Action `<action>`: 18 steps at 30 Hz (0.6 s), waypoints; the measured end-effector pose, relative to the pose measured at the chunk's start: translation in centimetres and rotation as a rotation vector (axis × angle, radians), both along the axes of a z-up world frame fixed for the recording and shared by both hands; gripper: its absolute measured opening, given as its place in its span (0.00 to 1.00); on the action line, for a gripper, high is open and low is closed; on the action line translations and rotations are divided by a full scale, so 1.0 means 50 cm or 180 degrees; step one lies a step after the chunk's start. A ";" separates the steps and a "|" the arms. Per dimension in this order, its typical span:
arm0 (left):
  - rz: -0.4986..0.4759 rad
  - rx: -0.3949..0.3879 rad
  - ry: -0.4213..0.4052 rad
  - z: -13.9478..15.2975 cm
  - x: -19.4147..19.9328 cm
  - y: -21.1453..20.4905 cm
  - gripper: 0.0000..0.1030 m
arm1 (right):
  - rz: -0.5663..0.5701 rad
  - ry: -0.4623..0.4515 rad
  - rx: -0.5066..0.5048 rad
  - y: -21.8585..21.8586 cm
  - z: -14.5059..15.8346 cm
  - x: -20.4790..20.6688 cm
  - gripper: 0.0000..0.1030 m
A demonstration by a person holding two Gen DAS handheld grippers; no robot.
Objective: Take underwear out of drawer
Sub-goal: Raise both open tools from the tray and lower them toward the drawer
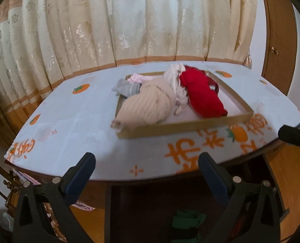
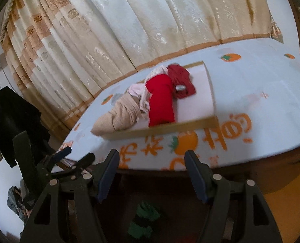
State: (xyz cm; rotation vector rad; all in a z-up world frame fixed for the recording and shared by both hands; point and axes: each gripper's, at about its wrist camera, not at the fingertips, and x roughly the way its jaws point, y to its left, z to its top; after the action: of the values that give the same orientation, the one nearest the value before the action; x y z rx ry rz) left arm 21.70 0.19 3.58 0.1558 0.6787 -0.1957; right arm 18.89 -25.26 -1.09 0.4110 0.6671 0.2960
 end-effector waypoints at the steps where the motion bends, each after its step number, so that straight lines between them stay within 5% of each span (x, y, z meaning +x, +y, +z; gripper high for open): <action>1: -0.0011 0.0002 0.0025 -0.007 -0.007 0.004 1.00 | 0.0008 0.0028 -0.0014 -0.003 -0.007 -0.010 0.67; 18: -0.0465 0.0278 0.0504 -0.128 -0.083 -0.017 1.00 | -0.0053 0.0324 -0.0331 -0.053 -0.102 -0.126 0.67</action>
State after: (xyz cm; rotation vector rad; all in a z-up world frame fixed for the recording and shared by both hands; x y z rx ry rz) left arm 17.54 -0.66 -2.79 0.2763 0.8347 -0.3213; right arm 12.60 -27.89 -6.20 0.3336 0.7750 0.2244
